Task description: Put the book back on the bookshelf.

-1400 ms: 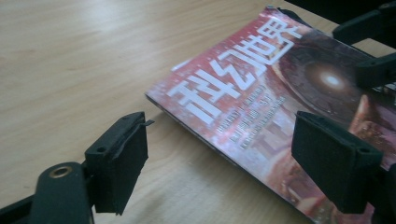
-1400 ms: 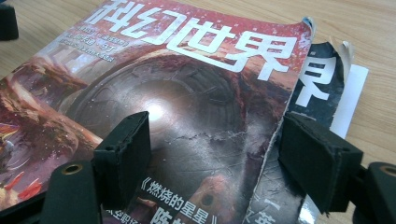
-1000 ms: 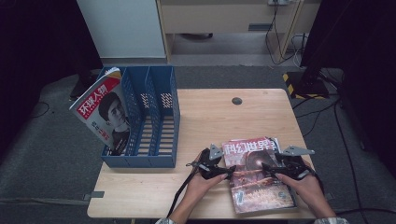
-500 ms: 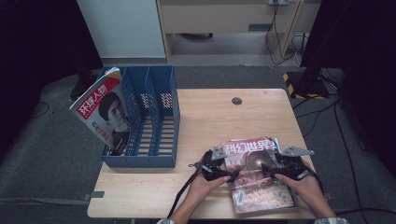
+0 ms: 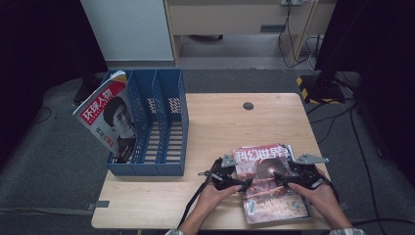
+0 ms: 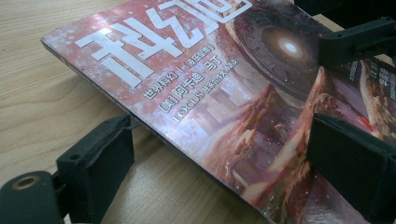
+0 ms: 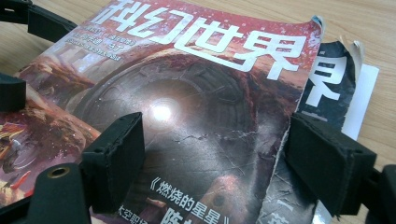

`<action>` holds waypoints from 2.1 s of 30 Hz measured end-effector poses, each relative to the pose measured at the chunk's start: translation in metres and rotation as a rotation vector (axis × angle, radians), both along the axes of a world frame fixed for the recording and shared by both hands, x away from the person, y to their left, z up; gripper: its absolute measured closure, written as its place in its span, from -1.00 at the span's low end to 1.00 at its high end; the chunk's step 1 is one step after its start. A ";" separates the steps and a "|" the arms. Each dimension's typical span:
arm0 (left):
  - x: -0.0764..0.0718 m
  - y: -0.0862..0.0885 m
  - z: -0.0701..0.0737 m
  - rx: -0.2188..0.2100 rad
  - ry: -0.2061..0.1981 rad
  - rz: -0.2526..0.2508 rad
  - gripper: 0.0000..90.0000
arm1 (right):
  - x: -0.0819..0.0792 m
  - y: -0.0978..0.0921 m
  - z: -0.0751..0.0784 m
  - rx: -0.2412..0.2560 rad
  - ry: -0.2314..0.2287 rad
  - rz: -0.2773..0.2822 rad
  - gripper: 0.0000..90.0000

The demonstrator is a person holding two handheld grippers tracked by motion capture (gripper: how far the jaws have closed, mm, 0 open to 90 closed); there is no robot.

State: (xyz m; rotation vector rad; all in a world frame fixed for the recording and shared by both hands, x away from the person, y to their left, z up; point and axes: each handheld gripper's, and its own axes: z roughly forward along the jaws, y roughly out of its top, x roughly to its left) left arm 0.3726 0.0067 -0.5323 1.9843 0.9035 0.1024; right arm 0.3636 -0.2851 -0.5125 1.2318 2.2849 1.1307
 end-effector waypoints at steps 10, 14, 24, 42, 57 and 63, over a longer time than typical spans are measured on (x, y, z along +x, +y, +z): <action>-0.001 -0.001 0.006 0.031 -0.044 -0.001 -0.70 | -0.001 -0.004 0.002 -0.007 0.015 0.011 -0.55; -0.002 -0.004 0.007 0.037 -0.052 0.004 -0.68 | -0.002 -0.006 0.002 -0.009 0.019 0.013 -0.55; 0.000 -0.004 0.006 0.030 -0.054 -0.014 -0.64 | -0.002 -0.009 0.002 0.003 0.024 0.001 -0.57; 0.034 -0.002 0.000 -0.012 0.020 -0.005 -0.78 | -0.001 -0.007 0.002 -0.010 0.020 0.009 -0.61; 0.030 -0.007 0.021 -0.067 -0.031 0.027 -0.53 | -0.001 -0.007 0.002 -0.003 0.015 0.000 -0.56; 0.029 -0.012 0.036 -0.101 -0.051 0.010 -0.35 | -0.002 -0.003 0.002 -0.002 0.018 0.013 -0.46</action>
